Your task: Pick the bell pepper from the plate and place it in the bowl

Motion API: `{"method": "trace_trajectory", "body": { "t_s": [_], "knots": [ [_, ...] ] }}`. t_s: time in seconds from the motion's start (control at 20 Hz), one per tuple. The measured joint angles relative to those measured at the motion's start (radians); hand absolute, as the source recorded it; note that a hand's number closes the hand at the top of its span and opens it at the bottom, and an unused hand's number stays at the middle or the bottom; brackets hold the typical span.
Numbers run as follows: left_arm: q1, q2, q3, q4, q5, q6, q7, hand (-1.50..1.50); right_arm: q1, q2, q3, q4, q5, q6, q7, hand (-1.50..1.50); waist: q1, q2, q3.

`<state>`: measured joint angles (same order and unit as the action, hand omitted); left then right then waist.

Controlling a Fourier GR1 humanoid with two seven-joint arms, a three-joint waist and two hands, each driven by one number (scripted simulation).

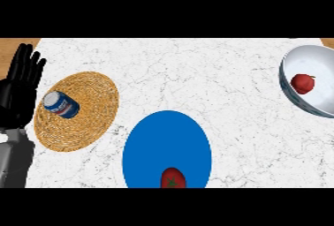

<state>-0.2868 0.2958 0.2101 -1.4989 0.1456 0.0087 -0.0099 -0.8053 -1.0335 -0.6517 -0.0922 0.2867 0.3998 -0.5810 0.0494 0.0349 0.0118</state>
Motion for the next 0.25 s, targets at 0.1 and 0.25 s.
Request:
{"method": "trace_trajectory", "body": {
  "t_s": [0.1, 0.25],
  "knots": [
    [-0.002, -0.003, -0.001, -0.002, 0.001, 0.001, -0.001, 0.00, 0.026, -0.022, -0.015, 0.005, -0.014, 0.031, -0.013, -1.50, -0.003, 0.001, 0.001],
    [-0.002, -0.010, -0.005, -0.003, -0.007, 0.010, -0.005, 0.00, 0.058, -0.050, -0.032, 0.008, -0.030, 0.072, -0.025, -1.50, -0.004, 0.003, 0.003]
  ]
}}
